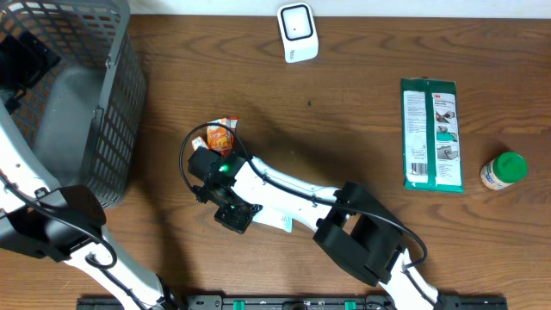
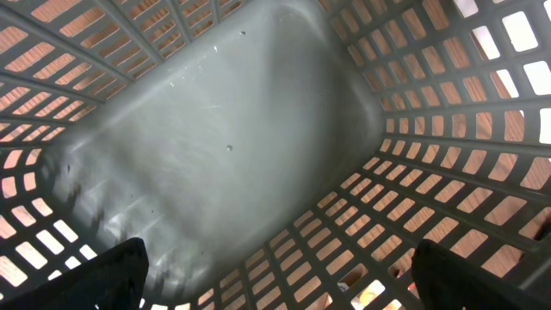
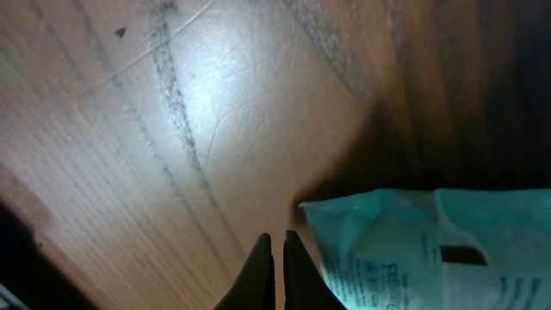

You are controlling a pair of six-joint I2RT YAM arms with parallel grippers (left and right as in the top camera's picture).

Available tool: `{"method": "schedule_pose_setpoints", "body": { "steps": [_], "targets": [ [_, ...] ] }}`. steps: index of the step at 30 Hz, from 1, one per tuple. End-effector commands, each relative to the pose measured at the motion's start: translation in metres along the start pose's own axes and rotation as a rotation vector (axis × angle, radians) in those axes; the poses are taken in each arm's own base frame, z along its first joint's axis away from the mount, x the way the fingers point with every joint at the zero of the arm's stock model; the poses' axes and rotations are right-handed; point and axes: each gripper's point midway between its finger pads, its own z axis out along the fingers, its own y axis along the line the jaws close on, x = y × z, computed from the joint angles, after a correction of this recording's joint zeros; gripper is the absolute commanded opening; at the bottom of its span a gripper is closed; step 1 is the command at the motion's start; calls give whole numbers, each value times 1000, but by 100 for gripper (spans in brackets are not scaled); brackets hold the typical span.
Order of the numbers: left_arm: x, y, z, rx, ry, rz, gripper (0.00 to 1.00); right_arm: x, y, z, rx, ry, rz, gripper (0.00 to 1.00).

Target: Scan the item barcode

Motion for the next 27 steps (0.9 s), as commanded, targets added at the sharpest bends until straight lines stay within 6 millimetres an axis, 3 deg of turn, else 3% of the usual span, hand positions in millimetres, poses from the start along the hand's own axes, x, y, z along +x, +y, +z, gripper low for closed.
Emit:
{"method": "schedule_pose_setpoints", "body": {
  "steps": [1,9,16,19,23,26,27],
  "targets": [
    [-1,-4,-15,21,-31,3,98,0,-16,8,81,8,23,2],
    [-1,-4,-15,21,-31,3,98,0,-66,-2,305,-11,161,6],
    [-1,-4,-15,21,-31,3,98,1,-81,-5,302,-26,243,4],
    [-1,-4,-15,21,-31,3,98,-7,-68,-10,204,-53,267,1],
    [-1,-4,-15,21,-31,3,98,-31,-50,-43,60,-154,253,2],
    [-1,-4,-15,21,-31,3,98,-37,-63,-86,43,-245,308,10],
    [-1,-4,-15,21,-31,3,98,-36,-71,-99,44,-273,343,18]
  ]
}}
